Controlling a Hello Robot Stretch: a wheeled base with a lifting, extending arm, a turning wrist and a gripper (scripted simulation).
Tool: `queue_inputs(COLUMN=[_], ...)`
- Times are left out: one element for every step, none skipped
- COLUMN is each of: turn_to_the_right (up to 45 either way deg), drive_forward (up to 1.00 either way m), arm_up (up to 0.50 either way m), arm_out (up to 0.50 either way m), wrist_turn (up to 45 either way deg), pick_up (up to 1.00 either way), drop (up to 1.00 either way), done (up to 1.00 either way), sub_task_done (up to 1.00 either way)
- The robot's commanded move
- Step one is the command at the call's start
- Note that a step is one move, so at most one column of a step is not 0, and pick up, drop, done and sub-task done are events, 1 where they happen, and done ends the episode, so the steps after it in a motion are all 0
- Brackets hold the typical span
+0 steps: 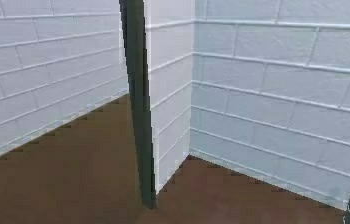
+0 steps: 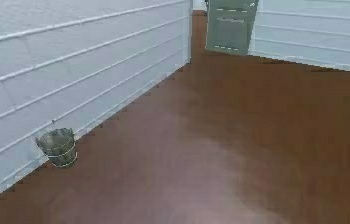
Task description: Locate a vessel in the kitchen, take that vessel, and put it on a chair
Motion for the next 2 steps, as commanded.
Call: queue_inputs(turn_to_the_right=[45.0, 45.0], drive_forward=[0.00, 0.00], arm_up=[0.00, 0.00], arm_out=[0.00, 0.00], wrist_turn=[0.0, 0.0], pick_up=[0.00, 0.00], drop=[0.00, 0.00], done=[0.00, 0.00], sub_task_done=[0.00, 0.00])
